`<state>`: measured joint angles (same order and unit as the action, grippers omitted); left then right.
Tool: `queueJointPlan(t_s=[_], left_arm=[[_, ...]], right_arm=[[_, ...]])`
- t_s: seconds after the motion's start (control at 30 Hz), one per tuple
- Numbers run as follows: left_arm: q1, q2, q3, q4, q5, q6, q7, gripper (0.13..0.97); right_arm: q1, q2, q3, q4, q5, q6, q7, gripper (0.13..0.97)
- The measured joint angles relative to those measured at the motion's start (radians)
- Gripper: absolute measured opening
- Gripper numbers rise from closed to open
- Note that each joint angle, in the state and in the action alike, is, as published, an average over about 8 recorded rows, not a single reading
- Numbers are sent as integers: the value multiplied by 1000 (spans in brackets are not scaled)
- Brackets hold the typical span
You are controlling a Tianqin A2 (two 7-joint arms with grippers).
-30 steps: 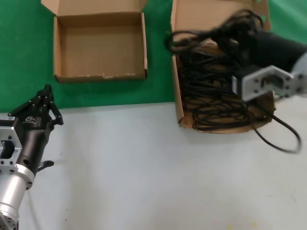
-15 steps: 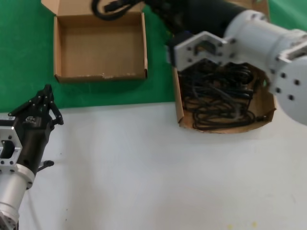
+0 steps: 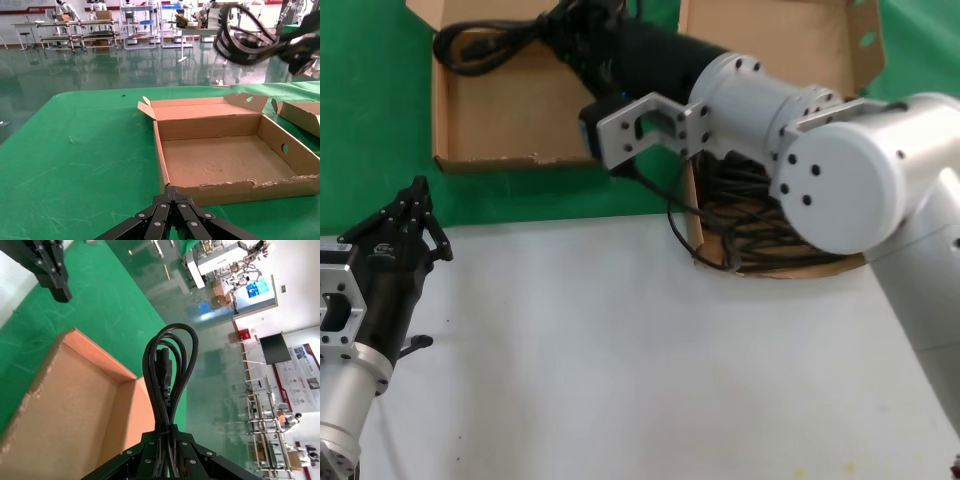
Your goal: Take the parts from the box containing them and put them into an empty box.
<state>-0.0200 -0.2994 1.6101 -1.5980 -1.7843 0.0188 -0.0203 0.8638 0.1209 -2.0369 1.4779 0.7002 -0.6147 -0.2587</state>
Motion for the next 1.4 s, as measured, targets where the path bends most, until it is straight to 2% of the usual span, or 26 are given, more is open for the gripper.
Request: queueJointPlan(t_s=[0.73, 0.83, 1.03, 1.4], left_arm=[[0, 0, 0, 0, 0, 0, 0, 145], [0, 0, 0, 0, 0, 0, 0, 145], [0, 0, 0, 0, 0, 0, 0, 145], [0, 0, 0, 0, 0, 0, 0, 145]], right_arm=[[11, -47, -36, -206, 88, 133, -103, 200], [10, -45, -35, -212, 102, 142, -110, 231], [-11, -34, -10, -170, 110, 144, -99, 284], [-133, 11, 124, 54, 94, 146, -31, 484]])
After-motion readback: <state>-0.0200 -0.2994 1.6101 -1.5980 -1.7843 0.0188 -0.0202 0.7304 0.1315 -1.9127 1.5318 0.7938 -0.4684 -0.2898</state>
